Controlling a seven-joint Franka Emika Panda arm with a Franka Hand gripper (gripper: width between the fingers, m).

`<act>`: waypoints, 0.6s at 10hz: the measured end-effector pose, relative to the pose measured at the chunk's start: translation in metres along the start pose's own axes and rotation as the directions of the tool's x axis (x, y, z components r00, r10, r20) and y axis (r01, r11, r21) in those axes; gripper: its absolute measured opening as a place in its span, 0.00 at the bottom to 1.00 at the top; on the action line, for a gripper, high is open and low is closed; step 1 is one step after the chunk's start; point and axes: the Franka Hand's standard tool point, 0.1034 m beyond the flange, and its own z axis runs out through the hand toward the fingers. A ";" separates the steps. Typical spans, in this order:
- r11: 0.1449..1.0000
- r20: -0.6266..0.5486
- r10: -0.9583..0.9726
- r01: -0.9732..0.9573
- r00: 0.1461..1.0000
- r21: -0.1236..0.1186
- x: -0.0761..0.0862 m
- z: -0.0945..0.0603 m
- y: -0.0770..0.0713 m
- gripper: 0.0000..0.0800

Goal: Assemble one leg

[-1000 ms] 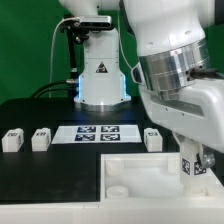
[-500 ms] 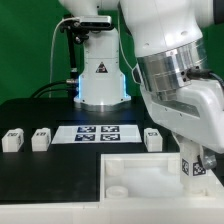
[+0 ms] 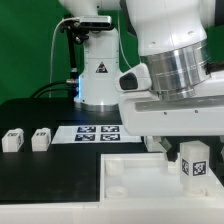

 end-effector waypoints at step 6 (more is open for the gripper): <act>0.885 -0.024 -0.457 0.451 0.889 -0.115 -0.004 0.000 -0.012 0.68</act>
Offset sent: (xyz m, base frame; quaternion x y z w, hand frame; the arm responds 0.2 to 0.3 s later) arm 0.0000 0.0000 0.0000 0.0000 0.0000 -0.0899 0.9960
